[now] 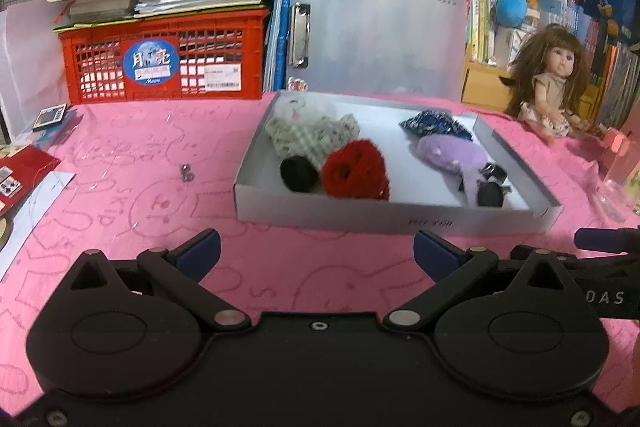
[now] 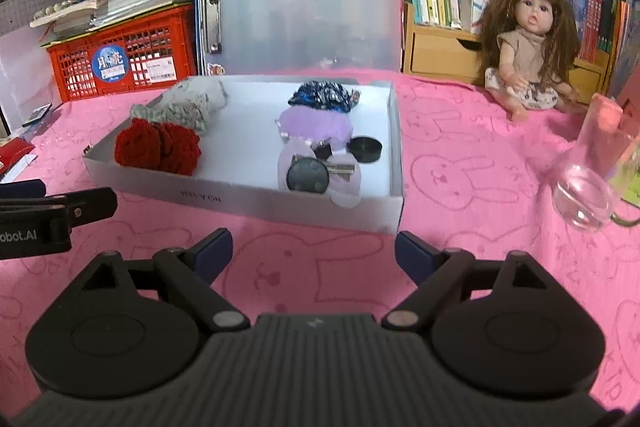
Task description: Organize objects
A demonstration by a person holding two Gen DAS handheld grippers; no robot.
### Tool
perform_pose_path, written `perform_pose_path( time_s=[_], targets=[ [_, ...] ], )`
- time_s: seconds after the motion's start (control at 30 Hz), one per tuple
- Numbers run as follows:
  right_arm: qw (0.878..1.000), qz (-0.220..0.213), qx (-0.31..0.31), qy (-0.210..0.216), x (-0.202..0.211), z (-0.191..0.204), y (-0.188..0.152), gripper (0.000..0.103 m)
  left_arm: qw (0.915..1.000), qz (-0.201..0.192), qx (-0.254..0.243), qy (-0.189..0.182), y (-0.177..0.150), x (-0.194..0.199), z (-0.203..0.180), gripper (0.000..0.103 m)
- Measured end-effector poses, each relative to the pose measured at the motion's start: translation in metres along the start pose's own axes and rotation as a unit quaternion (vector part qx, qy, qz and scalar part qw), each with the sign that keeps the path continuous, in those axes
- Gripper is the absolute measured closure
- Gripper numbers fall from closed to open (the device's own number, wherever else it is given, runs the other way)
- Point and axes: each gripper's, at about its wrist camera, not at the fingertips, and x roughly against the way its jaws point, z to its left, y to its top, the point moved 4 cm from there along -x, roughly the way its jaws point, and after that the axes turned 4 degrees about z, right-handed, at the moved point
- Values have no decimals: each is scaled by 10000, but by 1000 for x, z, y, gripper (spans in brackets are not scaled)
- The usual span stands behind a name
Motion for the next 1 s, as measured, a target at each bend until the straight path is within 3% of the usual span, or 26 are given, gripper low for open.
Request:
perform_pose_path(
  time_s=[0.5,1.0],
  targets=[
    [9995,165,63,-269,-17,0,-18,0,9977,492,-85,454,-17,-32,7,0],
    [9995,131,43,-272,-19,0,-18,0,9974,506,-124,500,-17,-34,6,0]
  ],
)
